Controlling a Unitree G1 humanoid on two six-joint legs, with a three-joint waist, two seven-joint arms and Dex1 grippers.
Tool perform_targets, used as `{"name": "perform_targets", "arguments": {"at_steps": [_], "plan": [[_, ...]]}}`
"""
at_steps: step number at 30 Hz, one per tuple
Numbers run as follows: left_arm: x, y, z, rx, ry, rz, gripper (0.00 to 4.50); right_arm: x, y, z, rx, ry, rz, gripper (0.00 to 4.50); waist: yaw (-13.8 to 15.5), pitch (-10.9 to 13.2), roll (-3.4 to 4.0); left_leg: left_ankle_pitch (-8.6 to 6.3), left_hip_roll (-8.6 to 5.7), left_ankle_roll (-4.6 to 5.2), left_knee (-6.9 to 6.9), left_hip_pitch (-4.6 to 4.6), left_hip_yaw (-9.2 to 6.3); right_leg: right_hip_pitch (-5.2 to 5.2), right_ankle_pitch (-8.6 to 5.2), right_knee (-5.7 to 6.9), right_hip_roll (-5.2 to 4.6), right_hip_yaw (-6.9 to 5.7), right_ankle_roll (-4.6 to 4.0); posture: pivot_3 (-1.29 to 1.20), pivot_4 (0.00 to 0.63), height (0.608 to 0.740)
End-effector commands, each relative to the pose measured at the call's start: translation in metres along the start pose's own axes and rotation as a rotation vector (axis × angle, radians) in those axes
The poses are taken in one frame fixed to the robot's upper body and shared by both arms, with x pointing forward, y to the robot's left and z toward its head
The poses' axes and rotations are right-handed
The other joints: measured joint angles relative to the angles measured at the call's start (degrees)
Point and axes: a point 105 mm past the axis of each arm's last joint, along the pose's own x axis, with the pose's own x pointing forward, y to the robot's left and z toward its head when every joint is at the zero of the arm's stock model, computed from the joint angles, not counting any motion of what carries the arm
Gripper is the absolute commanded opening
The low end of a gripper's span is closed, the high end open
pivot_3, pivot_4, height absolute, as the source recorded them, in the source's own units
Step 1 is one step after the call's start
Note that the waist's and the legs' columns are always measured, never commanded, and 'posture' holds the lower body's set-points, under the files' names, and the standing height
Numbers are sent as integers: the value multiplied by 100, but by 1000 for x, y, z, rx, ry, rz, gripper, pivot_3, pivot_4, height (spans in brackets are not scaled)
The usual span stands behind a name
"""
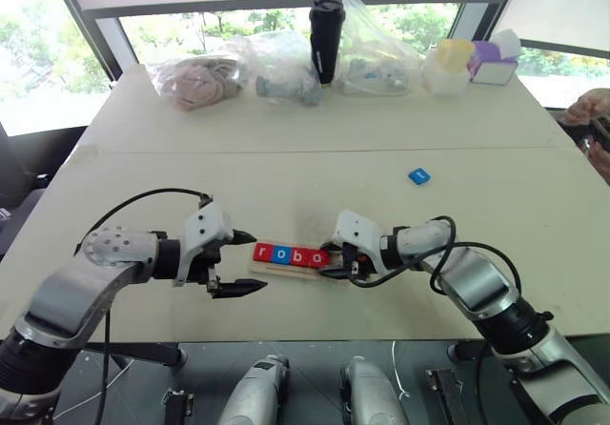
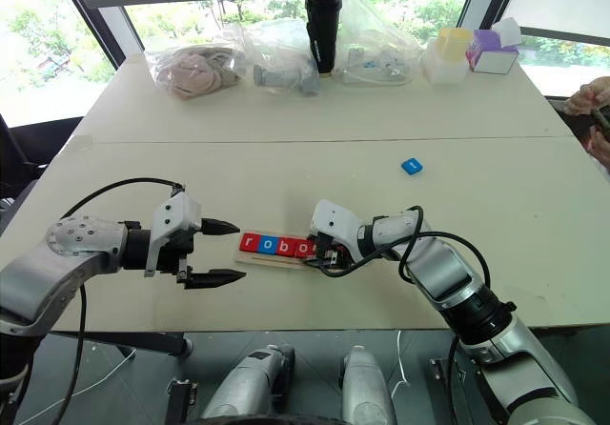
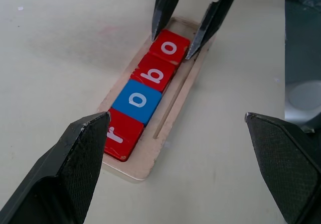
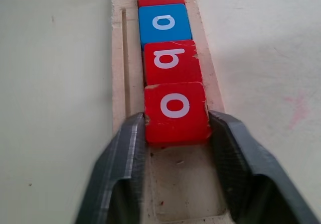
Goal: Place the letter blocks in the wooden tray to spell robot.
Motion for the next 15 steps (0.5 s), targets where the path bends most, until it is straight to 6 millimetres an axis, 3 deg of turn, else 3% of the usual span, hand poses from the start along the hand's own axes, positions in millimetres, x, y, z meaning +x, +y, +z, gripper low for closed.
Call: {"name": "perform_targets", "arguments": {"at_steps": [1,2,8,11,15], "plan": [[-2,-1,7,22,-23,6,4500,-10,-6,18,-70,-47,-21,4008,0,0,0,0,0,0,0,0,0,0,0,0,0,0,0,0,150,740],[-2,-1,7,22,-23,6,4500,-12,-7,23,-74,-63,-23,4462,0,0,0,0,0,0,0,0,0,0,0,0,0,0,0,0,150,740],[0,2,7,23,-23,4,4500,-40,-21,65,-35,-276,-94,4462,1,0,0,0,0,0,-1,0,0,0,1,0,0,0,1,0,150,740],[1,2,8,25,-26,2,4500,-52,-47,59,26,-300,-235,4462,3,0,0,0,0,0,0,0,0,0,1,0,0,0,1,0,150,740],[1,3,10,23,-37,-2,4500,-73,-104,31,143,-275,-575,4462,10,0,0,1,-3,-1,1,0,1,1,2,0,-1,1,-2,0,150,740]]}}
